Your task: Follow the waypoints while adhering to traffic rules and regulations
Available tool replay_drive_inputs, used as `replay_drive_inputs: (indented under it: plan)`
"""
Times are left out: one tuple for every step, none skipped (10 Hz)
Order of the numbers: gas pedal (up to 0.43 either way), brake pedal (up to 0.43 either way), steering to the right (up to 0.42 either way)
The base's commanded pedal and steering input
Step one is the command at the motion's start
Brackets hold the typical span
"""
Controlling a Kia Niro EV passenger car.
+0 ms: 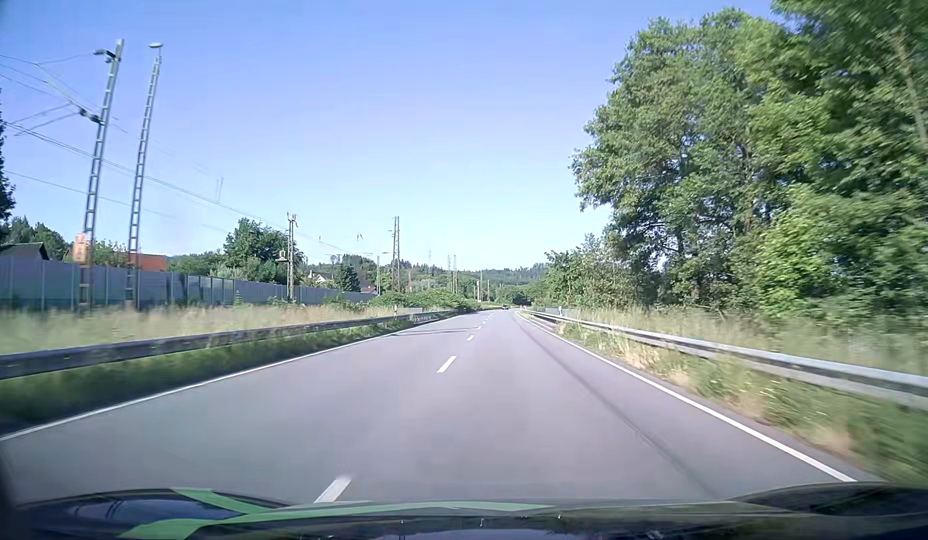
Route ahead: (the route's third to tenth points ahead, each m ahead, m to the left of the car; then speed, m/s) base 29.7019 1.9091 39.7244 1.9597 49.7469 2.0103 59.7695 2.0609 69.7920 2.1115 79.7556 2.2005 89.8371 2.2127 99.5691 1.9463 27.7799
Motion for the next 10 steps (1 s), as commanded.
replay_drive_inputs:
  plan:
    - [0.299, 0.0, 0.0]
    - [0.299, 0.0, 0.0]
    - [0.311, 0.0, 0.0]
    - [0.311, 0.0, 0.0]
    - [0.299, 0.0, 0.0]
    - [0.28, 0.0, 0.0]
    - [0.268, 0.0, 0.0]
    - [0.26, 0.0, 0.0]
    - [0.248, 0.0, 0.0]
    - [0.248, 0.0, 0.0]
